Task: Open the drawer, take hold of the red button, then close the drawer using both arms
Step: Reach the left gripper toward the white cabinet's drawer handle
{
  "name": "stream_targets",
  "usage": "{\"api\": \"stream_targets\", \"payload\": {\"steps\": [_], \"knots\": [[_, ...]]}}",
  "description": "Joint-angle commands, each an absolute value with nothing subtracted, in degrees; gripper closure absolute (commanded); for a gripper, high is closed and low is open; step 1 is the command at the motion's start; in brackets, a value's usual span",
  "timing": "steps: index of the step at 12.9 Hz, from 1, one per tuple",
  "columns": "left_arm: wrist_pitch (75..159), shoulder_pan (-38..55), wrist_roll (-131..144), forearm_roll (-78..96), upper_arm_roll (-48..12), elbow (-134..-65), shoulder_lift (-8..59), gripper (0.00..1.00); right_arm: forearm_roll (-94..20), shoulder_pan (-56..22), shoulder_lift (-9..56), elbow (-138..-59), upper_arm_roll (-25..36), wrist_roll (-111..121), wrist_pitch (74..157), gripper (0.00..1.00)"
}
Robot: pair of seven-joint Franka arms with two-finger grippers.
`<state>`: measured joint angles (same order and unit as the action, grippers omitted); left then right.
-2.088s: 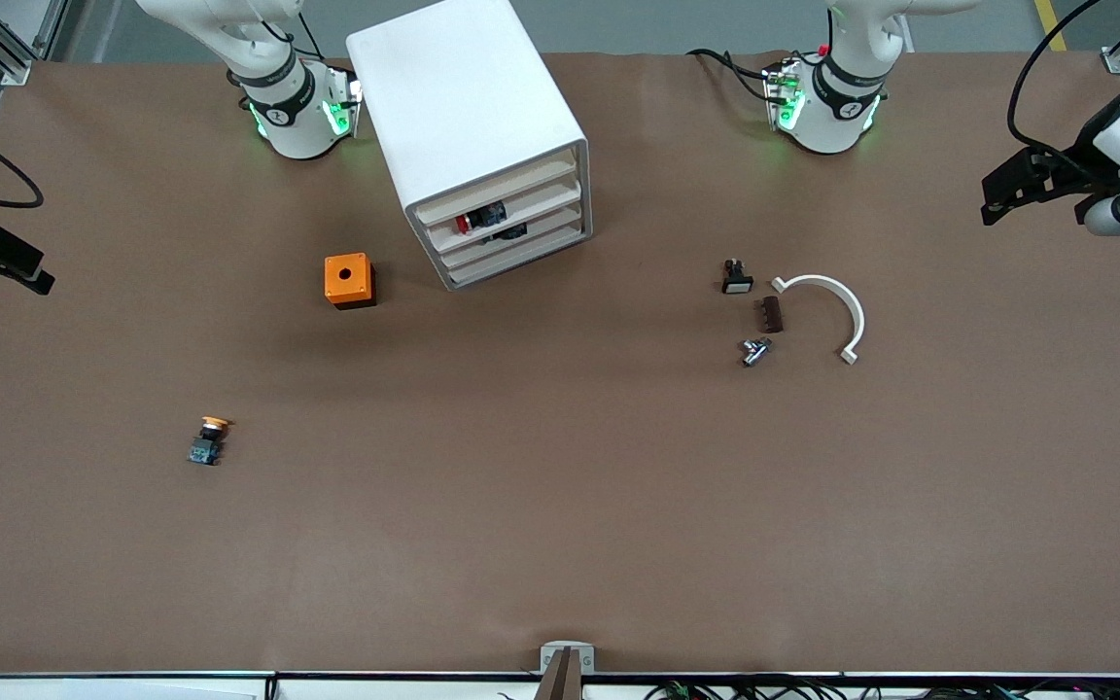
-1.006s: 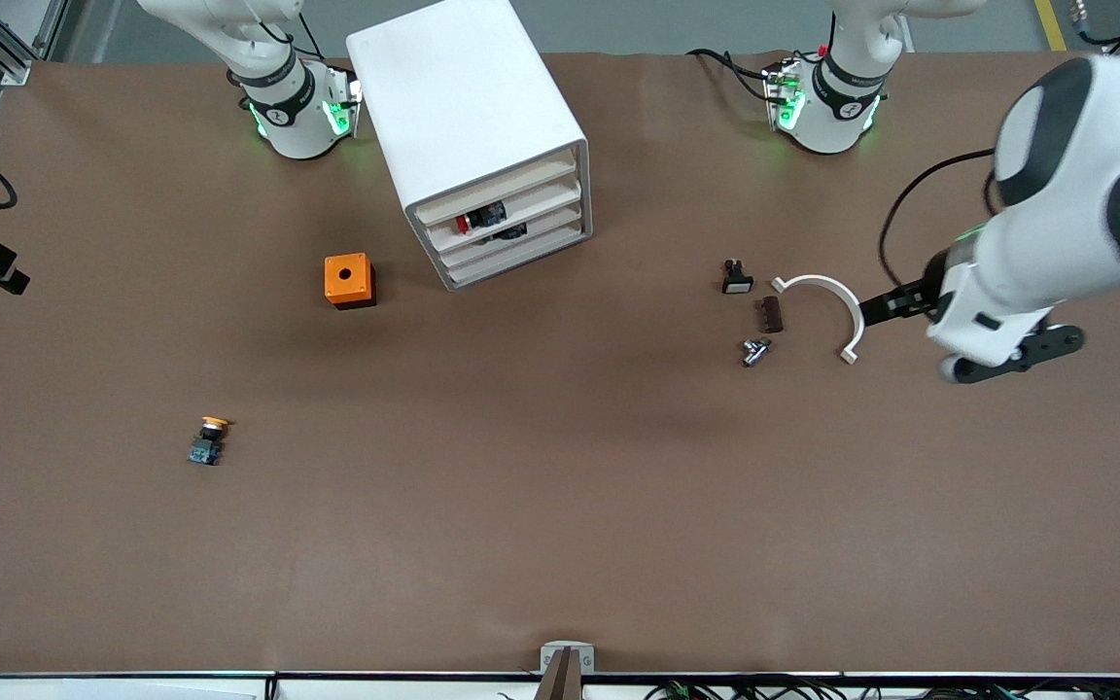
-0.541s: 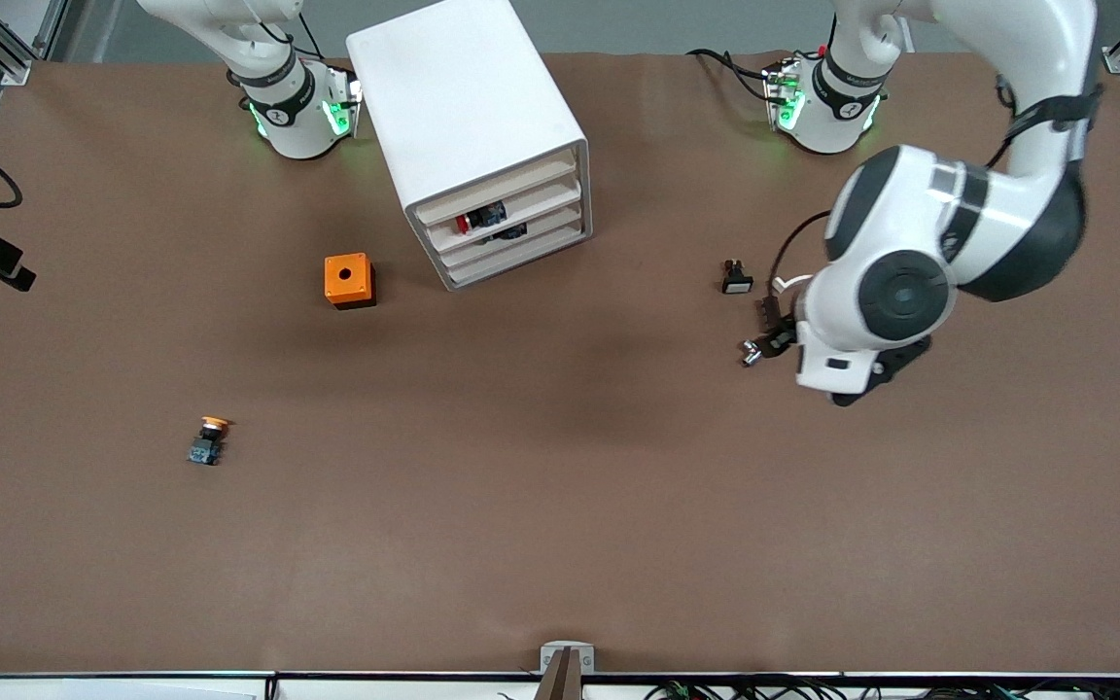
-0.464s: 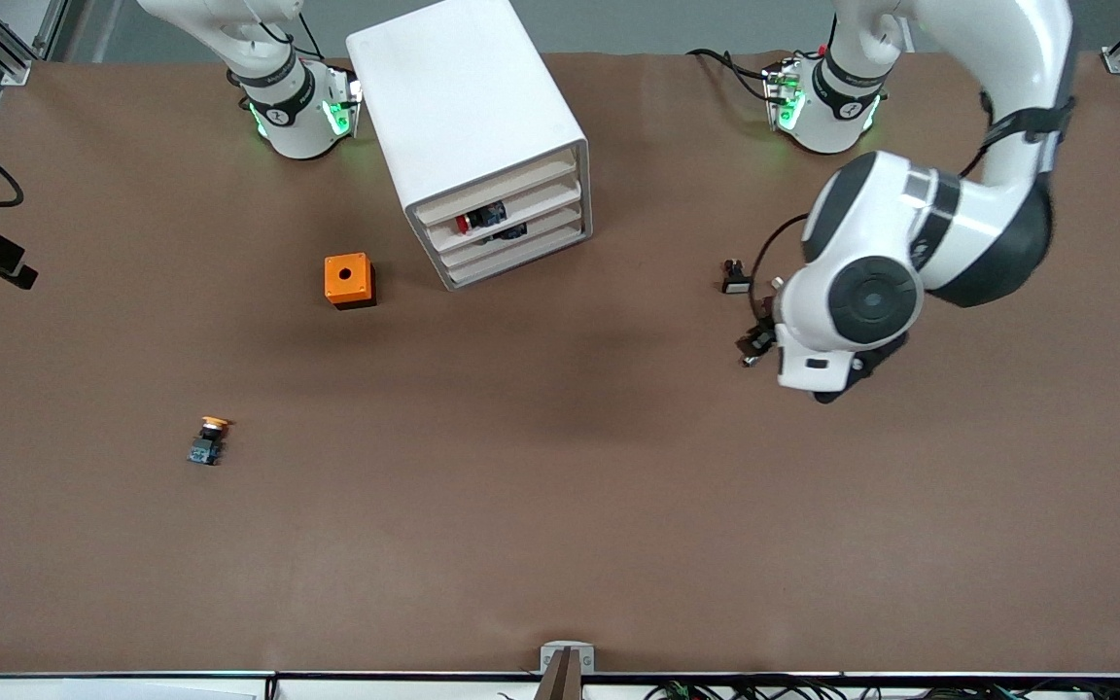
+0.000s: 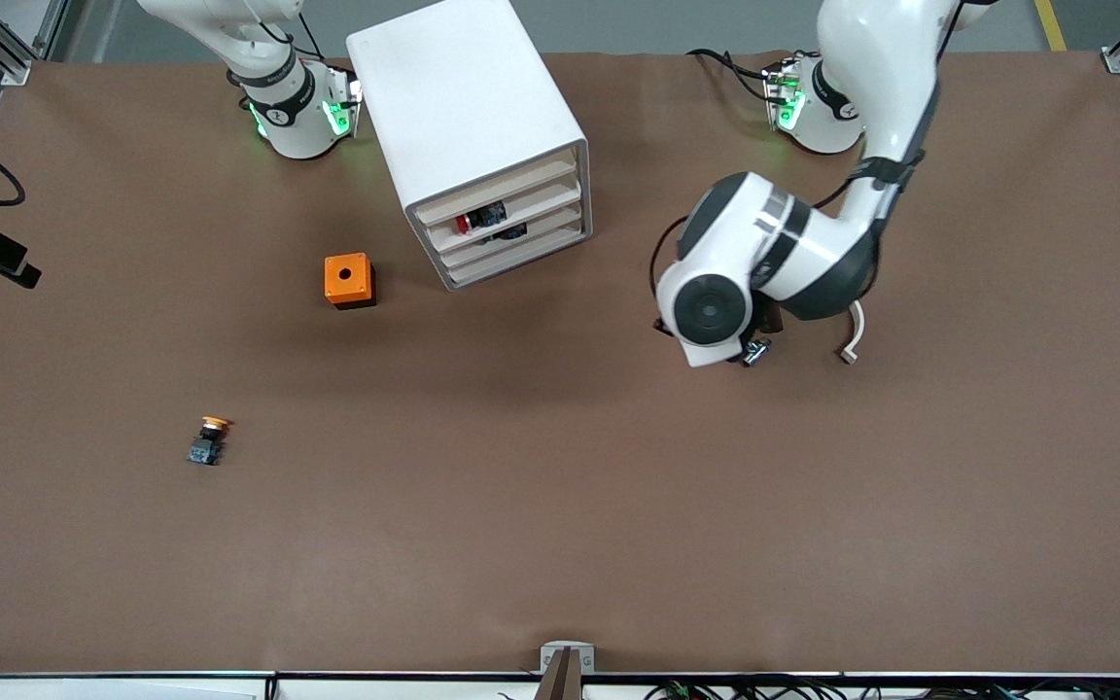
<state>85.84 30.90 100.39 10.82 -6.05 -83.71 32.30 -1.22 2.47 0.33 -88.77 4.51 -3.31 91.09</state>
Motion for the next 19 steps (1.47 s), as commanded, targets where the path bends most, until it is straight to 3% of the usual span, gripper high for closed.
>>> {"api": "stream_targets", "payload": {"steps": [1, 5, 13, 17, 19], "knots": [[84.38, 32.52, 109.66, 18.68, -5.98, -82.27, 35.67, 0.00, -1.85, 3.52, 0.53, -88.16, 3.96, -3.16, 91.05, 0.00], [84.37, 31.90, 117.13, 36.61, -5.98, -82.71, 39.10, 0.03, -0.53, 3.52, 1.23, -88.24, 3.96, -3.08, 90.88, 0.00], [84.46, 32.69, 141.57, 50.97, -5.89, -82.35, 47.72, 0.28, -0.44, 3.52, 1.05, -88.77, 4.04, -3.87, 89.83, 0.00], [84.46, 34.19, 143.17, 55.18, -6.06, -82.27, 48.08, 0.33, -0.44, 3.52, 0.97, -88.86, 4.04, -3.25, 89.47, 0.00], [84.46, 34.36, 142.82, 55.72, -6.15, -82.27, 47.99, 0.42, -0.35, 3.52, 0.88, -89.03, 4.04, -3.25, 89.56, 0.00]]}}
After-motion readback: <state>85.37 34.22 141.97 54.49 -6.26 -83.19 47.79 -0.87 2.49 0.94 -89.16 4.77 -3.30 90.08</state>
